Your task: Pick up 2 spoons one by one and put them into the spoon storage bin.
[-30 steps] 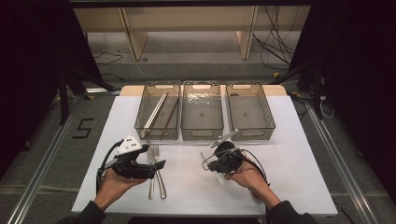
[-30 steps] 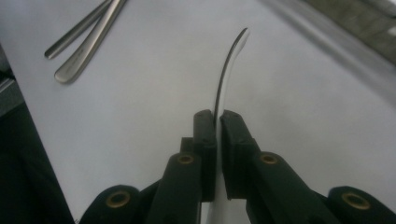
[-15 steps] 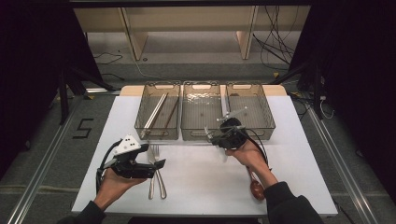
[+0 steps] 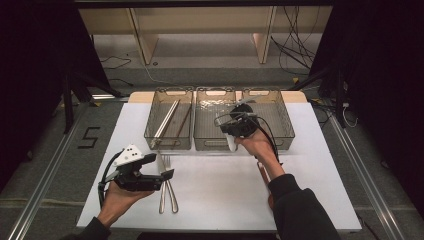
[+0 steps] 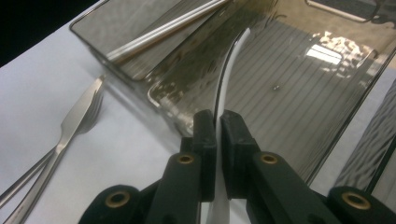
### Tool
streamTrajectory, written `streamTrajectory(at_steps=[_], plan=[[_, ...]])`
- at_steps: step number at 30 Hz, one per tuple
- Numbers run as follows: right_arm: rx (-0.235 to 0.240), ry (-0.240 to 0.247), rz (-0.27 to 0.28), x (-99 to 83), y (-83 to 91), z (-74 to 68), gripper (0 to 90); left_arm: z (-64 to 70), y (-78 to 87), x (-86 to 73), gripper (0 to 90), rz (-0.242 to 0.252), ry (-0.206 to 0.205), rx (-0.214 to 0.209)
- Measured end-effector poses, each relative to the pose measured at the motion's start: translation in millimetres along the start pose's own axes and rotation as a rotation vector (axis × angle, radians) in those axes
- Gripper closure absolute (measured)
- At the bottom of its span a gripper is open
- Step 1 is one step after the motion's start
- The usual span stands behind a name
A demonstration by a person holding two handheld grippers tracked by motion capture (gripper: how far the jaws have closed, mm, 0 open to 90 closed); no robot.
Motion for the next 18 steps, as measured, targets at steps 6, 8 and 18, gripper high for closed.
streamTrajectory(at_steps=[6, 8, 18], plan=[[-0.029, -0.024, -0.002, 14.0, -13.7, 6.3, 86.0, -2.1, -0.2, -0.4, 15.7, 0.012, 0.008, 0.0], [-0.039, -0.032, -0.006, 17.8, -18.0, 7.3, 86.1, -3.3, 0.7, -0.2, 15.7, 0.019, 0.014, -0.003], [-0.095, -0.083, -0.011, 30.2, -34.1, 23.4, 86.0, -5.1, -1.0, -2.1, 15.7, 0.023, 0.032, -0.006]])
Point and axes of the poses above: each handheld gripper's, and its own axes: y roughly backward along the jaws, x roughly out of its top, z roughly to its right, the point moved 8 cm from there along -y, roughly forward along the jaws, and after that the axes turned 3 degrees about -x, right-handed, at the moved point
